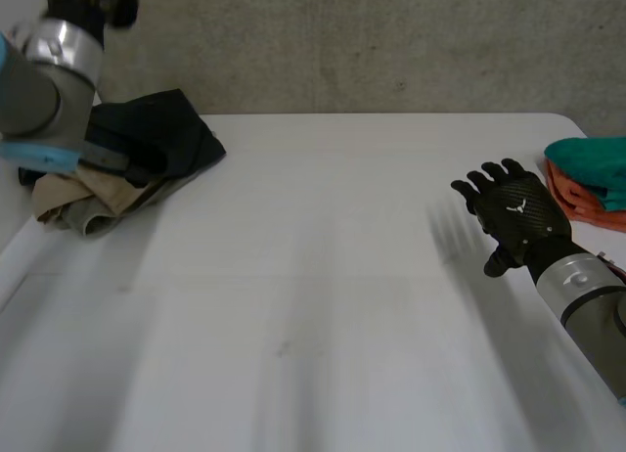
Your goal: Fold the laundry.
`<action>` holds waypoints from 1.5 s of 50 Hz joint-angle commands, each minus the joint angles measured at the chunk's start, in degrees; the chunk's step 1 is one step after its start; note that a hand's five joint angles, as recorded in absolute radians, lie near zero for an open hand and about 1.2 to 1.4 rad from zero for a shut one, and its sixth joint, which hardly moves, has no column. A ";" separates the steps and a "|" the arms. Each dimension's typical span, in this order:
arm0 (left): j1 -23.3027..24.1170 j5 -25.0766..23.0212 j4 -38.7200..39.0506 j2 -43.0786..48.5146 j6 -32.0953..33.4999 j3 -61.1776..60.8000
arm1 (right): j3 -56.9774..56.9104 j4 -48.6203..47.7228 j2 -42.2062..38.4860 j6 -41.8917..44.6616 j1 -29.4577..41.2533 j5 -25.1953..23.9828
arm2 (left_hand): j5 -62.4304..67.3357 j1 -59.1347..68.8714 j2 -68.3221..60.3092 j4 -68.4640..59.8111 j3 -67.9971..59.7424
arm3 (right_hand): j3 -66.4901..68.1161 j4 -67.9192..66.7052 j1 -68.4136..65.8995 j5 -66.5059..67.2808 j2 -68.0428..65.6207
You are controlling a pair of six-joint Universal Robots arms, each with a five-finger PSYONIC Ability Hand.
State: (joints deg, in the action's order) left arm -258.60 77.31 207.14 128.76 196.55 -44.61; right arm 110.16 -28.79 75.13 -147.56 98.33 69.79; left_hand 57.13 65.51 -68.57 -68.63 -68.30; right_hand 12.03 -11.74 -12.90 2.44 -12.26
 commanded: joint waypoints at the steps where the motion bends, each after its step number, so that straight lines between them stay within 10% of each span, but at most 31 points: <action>1: 9.69 -0.32 1.07 -17.04 -11.44 -11.54 | 0.14 0.23 0.89 -0.19 -0.16 0.43 | 12.87 14.49 -11.43 -11.37 -11.70 | -2.03 1.74 2.90 -2.44 2.26; 9: 21.13 0.47 0.54 -15.56 -10.49 -15.68 | 0.93 2.25 2.56 -0.45 -0.25 1.40 | 12.87 14.49 -11.43 -11.37 -11.70 | -2.03 1.74 2.90 -2.44 2.26; 11: 19.81 1.17 0.28 -11.70 -7.77 -14.89 | 1.11 2.60 2.83 -0.54 -0.33 1.23 | 4.90 6.52 -3.46 -3.39 -3.73 | -2.03 1.74 2.90 -2.44 2.26; 13: 17.71 1.70 -1.47 -8.02 -3.22 -13.40 | 1.29 2.87 2.91 -0.54 -0.42 0.79 | -33.33 -31.71 34.77 34.83 34.50 | -2.03 1.74 2.90 -2.44 2.26; 17: 12.10 1.70 -6.38 -4.41 5.57 -12.34 | 1.20 2.87 2.91 -0.36 -0.60 0.53 | -52.11 -50.49 53.55 53.61 53.28 | -2.03 1.74 2.90 -2.44 2.26; 26: 3.11 1.26 -11.06 4.03 15.97 -12.87 | 1.20 2.87 2.30 -0.36 -0.42 0.17 | -54.06 -52.44 55.50 55.56 55.23 | -2.03 1.74 2.90 -2.44 2.26; 49: -3.75 -1.11 -9.13 27.41 15.88 8.84 | 1.20 2.69 0.01 0.08 -0.33 1.23 | -49.19 -47.57 50.63 50.69 50.36 | -2.03 1.74 2.90 -2.44 2.26; 57: -4.98 -0.24 -9.13 32.52 15.88 16.48 | 1.11 2.51 -0.69 0.17 -0.07 1.31 | -1.39 0.23 2.83 2.89 2.56 | -2.03 1.74 2.90 -2.44 2.26; 75: 7.84 5.74 -7.29 5.12 6.85 5.34 | 1.20 2.87 0.45 0.08 -0.60 1.58 | 12.87 14.49 -11.43 -11.37 -11.70 | -2.03 1.74 2.90 -2.44 2.26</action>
State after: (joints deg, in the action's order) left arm -255.90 82.34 198.15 146.85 210.02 -33.01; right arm 111.27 -26.10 74.72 -147.48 98.04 71.32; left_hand 56.43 65.00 -68.44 -68.60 -68.23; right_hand 12.03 -11.74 -12.90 2.44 -12.26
